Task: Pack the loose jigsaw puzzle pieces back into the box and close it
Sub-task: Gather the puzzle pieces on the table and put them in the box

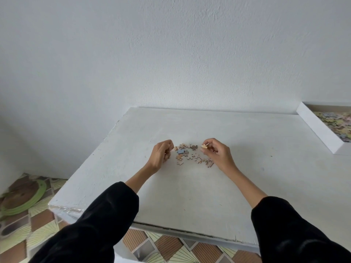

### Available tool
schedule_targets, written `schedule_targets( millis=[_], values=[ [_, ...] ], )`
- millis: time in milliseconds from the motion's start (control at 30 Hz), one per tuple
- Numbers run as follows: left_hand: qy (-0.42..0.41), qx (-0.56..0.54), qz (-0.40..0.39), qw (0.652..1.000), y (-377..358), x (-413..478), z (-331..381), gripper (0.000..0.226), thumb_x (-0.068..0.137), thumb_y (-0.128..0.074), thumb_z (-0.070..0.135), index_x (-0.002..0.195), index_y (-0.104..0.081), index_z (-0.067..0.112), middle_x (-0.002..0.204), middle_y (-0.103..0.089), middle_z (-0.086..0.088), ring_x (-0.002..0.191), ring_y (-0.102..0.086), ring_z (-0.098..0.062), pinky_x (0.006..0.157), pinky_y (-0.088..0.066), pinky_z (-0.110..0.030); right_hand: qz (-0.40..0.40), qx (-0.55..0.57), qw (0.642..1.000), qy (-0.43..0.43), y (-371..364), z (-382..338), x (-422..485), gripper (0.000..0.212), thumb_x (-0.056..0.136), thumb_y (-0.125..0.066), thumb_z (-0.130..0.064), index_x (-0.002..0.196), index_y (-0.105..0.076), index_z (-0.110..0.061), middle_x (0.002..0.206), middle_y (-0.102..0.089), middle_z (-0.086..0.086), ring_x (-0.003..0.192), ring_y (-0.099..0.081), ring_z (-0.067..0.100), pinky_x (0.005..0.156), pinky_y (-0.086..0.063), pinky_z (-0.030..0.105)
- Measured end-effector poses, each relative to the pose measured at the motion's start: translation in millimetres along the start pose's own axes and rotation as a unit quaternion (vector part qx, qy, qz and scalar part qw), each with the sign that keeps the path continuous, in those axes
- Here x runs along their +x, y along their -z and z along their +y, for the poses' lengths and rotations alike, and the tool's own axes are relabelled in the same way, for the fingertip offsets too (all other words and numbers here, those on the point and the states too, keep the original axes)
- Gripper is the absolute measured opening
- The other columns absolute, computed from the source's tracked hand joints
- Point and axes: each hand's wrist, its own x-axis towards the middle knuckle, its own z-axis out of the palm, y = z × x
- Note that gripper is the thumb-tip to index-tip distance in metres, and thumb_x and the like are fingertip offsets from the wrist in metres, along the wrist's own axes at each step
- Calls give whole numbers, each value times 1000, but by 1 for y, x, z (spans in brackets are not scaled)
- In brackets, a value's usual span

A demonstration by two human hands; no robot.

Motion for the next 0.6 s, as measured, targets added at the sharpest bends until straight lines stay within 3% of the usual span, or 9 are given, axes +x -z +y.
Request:
schedule_targets(
  millis=[67, 167, 267, 367, 467, 600],
  values=[
    [-26, 55, 19, 998, -3, 0, -1, 27, 81, -40, 23, 59, -27, 15, 58, -24, 1, 52, -21, -10, 46, -19, -19, -1, 85, 995, -56, 6, -2, 3, 14, 87, -60, -7, 84, -55, -20, 72, -61, 4, 46, -47, 1, 44, -38, 15],
    [-91, 179, 7, 980, -2, 1, -10, 45, 93, -50, 22, 56, -25, 19, 55, -24, 6, 52, -21, -8, 52, -19, -26, -27, 217, 970, -103, 11, -4, 7, 17, 91, -49, -1, 93, -55, -17, 72, -58, 5, 44, -41, 3, 38, -29, 13],
    [-94, 242, -24, 966, -1, 2, -16, 37, 88, -52, 42, 55, -45, 26, 55, -41, 3, 51, -30, -9, 53, -26, -25, -32, 283, 951, -124, 9, -3, 8, 25, 92, -42, 3, 101, -59, -12, 69, -56, 3, 45, -39, 3, 37, -26, 13],
    [-95, 248, -64, 962, 1, 0, -12, 17, 78, -67, 44, 76, -71, 27, 64, -53, 7, 54, -39, -5, 55, -29, -15, 6, 274, 949, -155, 5, -4, 6, 29, 89, -37, 6, 79, -58, -11, 64, -51, 2, 40, -35, 2, 35, -21, 14],
    [-98, 251, -117, 956, 9, 3, -7, 20, 73, -76, 33, 92, -74, 26, 60, -33, 9, 52, -32, -8, 52, -25, -16, 24, 198, 970, -139, 2, -5, 4, 32, 83, -34, 6, 63, -49, -12, 50, -43, -5, 39, -26, 3, 36, -16, 15],
    [-101, 280, -150, 943, 16, 8, -6, 25, 72, -77, 26, 97, -74, 25, 62, -29, 6, 53, -31, -7, 52, -25, -16, 32, 103, 987, -122, -4, -6, 3, 31, 81, -38, 4, 54, -48, -9, 48, -39, -2, 37, -26, 2, 39, -20, 15]
  ],
)
